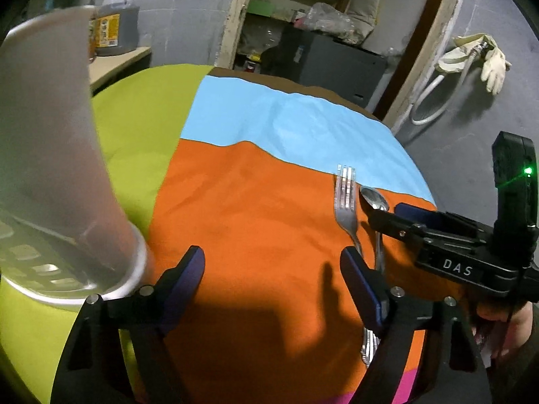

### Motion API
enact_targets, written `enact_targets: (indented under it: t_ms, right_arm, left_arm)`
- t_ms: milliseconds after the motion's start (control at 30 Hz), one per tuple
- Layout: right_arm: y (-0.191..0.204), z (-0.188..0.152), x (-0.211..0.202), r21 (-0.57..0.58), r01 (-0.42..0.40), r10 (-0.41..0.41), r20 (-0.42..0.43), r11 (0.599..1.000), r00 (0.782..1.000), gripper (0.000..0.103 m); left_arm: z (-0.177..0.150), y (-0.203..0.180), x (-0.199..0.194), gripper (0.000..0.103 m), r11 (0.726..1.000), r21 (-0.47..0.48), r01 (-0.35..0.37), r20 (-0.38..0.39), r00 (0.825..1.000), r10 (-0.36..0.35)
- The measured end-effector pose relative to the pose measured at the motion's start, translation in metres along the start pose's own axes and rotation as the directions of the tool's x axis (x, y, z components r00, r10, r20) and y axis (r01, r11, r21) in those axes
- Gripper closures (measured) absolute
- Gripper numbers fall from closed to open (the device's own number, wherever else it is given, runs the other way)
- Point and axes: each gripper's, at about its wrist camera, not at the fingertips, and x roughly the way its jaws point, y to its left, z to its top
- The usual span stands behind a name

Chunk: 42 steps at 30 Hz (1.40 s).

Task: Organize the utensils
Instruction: 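Close the left tool on the steel fork while the right tool closes on the small spoon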

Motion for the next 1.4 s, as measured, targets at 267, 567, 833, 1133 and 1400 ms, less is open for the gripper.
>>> enact_targets:
  t_ms: [267, 567, 833, 1133, 1400]
  right_arm:
    - [-0.017, -0.011, -0.011, -0.007, -0.012, 0.012, -0.024, 1.000, 1.000, 0.063]
    - [-0.042, -0.024, -0.028, -0.010, 0.026, -0.027, -0.021, 1.000, 0.999, 0.064]
    - [-0.046, -0.030, -0.030, -0.003, 0.018, -0.018, 0.002, 1.000, 1.000, 0.064]
    - [-0.044, -0.031, -0.027, -0.001, 0.033, -0.033, 0.026, 0.999, 0.999, 0.064]
    - [-0.024, -0.032, -0.022, -0.100, 0.024, -0.021, 0.024, 0.995, 0.999, 0.074]
  left_arm:
    - [0.016, -0.015, 0.016, 0.039, 0.995, 0.064, 0.079, -0.035, 0.996, -0.077]
    - [0.033, -0.044, 0.053, 0.041, 0.978, 0.185, 0.091, -0.103, 0.992, -0.073]
    - [0.042, -0.067, 0.081, 0.052, 0.965, 0.264, 0.003, -0.131, 0.991, 0.032]
    - [0.029, -0.077, 0.089, 0.081, 0.932, 0.359, -0.043, -0.098, 0.992, 0.083]
    - [0.014, -0.052, 0.059, 0.082, 0.956, 0.292, -0.018, -0.090, 0.995, 0.046]
